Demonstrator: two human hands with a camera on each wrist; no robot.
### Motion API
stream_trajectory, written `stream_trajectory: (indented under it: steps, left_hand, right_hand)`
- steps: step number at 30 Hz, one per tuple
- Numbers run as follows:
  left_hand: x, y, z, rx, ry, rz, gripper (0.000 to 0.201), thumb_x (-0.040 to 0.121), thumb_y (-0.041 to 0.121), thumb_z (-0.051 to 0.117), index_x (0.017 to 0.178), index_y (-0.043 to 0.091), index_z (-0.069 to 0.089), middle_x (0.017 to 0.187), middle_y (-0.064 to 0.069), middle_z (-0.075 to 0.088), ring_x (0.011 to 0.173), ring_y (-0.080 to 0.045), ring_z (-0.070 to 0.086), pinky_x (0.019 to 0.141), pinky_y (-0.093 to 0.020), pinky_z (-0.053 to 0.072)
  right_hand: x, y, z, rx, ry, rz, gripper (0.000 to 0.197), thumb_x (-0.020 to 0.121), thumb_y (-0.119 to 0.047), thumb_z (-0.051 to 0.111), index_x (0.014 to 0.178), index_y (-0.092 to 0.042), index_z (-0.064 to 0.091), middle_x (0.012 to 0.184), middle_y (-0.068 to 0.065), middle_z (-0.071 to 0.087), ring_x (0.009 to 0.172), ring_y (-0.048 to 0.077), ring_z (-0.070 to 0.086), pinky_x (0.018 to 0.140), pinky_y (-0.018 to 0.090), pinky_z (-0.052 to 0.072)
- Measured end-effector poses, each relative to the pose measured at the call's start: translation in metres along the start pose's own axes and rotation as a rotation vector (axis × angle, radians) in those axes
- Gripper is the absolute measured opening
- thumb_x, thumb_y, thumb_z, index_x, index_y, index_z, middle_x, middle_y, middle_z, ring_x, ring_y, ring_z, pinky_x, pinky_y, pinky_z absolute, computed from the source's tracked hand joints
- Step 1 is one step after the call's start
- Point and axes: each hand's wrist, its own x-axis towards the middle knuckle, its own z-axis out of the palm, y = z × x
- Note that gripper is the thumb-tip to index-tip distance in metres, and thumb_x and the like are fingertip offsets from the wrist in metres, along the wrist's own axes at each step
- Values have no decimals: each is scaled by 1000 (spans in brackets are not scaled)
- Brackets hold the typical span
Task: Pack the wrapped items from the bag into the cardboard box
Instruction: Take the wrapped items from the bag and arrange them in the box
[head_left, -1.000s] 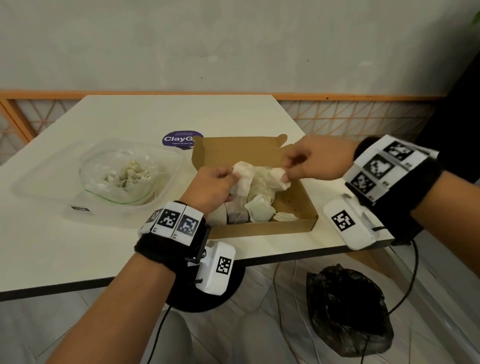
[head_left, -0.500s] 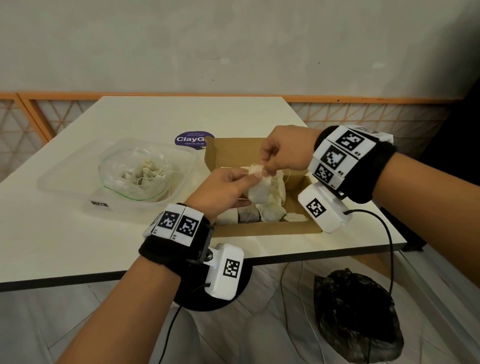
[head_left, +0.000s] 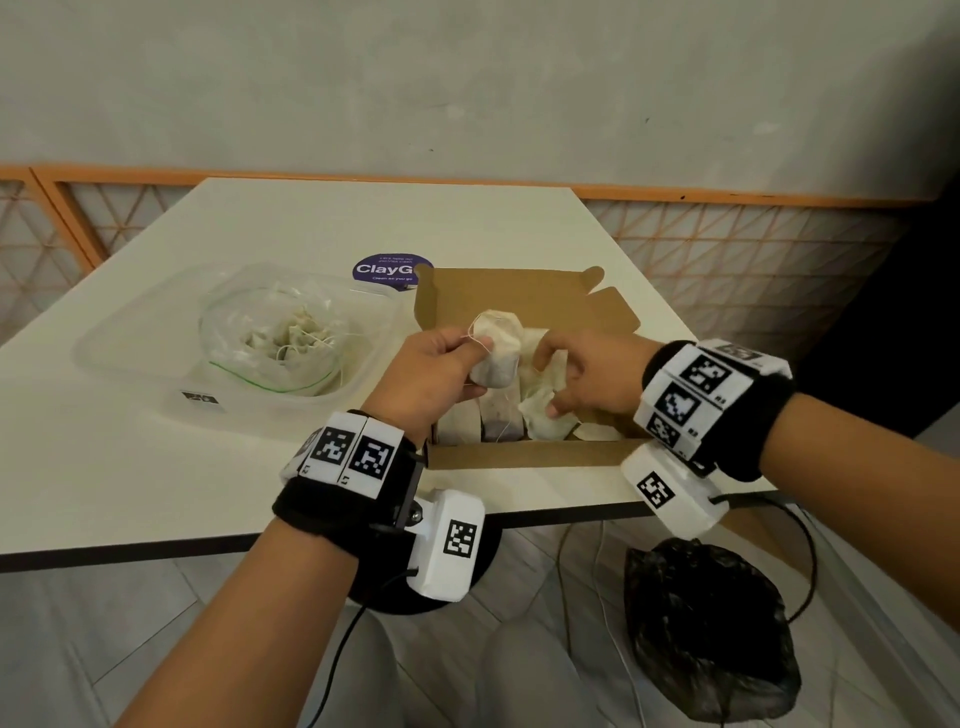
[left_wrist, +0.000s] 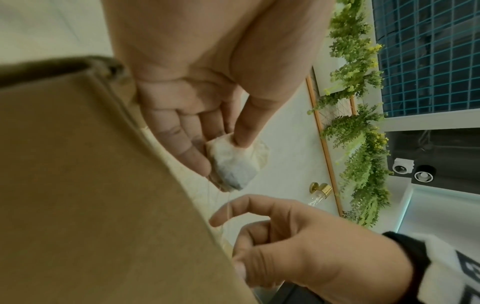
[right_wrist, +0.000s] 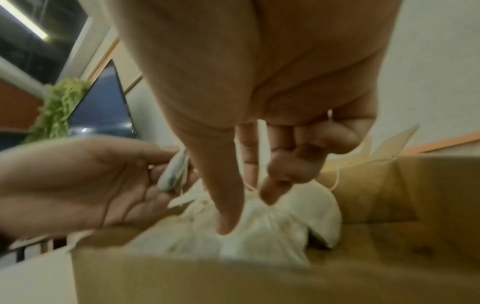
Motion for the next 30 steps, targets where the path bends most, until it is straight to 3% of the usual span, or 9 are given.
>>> stream_trajectory:
  steps: [3, 6, 9, 12, 17, 19, 22, 26, 30]
  left_hand:
    - [-1, 1, 1, 13, -20, 4, 16, 94, 16, 53, 87, 18, 66, 83, -1, 66, 78, -9, 62, 70, -18, 53]
    - [-1, 2, 2, 12, -23, -5, 16, 94, 16, 53, 86, 19, 66, 87, -3, 66, 81, -11, 62, 72, -20, 53]
    - [-1, 3, 1, 0, -20, -23, 15, 94, 16, 53, 89, 18, 66, 100, -11, 67, 92, -18, 63, 80, -26, 54]
    - [-1, 3, 0, -17, -22, -37, 14, 94, 15, 53, 91, 16, 66, 110, -17, 67, 99, -25, 64, 82, -29, 53]
    - [0, 4, 0, -14, -21, -60, 13, 94, 16, 53, 94, 15, 66, 113, -18, 67, 106, -29, 64, 73, -22, 53]
    - [1, 4, 1, 0, -22, -56, 14, 94, 17, 53, 88, 18, 66, 107, -15, 67, 99, -25, 65, 74, -23, 53]
    - [2, 4, 3, 31, -18, -51, 15, 94, 17, 53, 87, 20, 65, 100, -10, 67, 91, -19, 64, 76, -24, 53]
    - [3, 1, 5, 41, -2, -49, 14, 94, 16, 53, 88, 20, 65, 101, -10, 67, 94, -21, 64, 83, -30, 54]
    - [3, 0, 4, 24, 2, -51, 15, 94, 16, 53, 88, 20, 66, 101, -10, 67, 95, -21, 64, 84, -31, 54]
  right_hand:
    - [0, 2, 8, -37, -18, -105, 39, 79, -23, 71, 116, -23, 57, 66, -13, 38, 58, 2, 37, 54, 19, 29]
    - [-2, 3, 4, -22, -8, -99, 16, 83, -18, 66, 99, -14, 67, 59, -11, 43, 54, 3, 39, 53, 19, 31]
    - [-2, 12, -3, -38, 34, -27, 11, 87, -11, 58, 86, -10, 69, 60, -9, 50, 56, 6, 45, 54, 17, 35]
    - [-2, 25, -11, -183, 49, 92, 14, 86, -13, 54, 86, -7, 67, 77, 4, 60, 74, 19, 57, 66, 25, 46]
    - [-5, 39, -21, -310, 85, 246, 11, 82, -14, 58, 73, -7, 57, 68, 6, 53, 57, 16, 45, 49, 21, 36]
    - [-4, 40, -24, -315, 119, 211, 8, 83, -9, 53, 84, -4, 59, 80, 12, 58, 63, 18, 47, 50, 22, 35]
    - [0, 31, -20, -240, 143, -36, 36, 82, 1, 51, 114, -15, 53, 98, 3, 51, 85, 18, 49, 68, 27, 39]
    - [5, 17, -14, -330, -29, -135, 56, 82, 2, 56, 129, -27, 48, 76, -9, 42, 77, 14, 47, 65, 26, 41]
    - [6, 18, -17, -402, -27, -66, 12, 87, -11, 56, 90, -17, 66, 72, -6, 53, 77, 16, 50, 59, 20, 38]
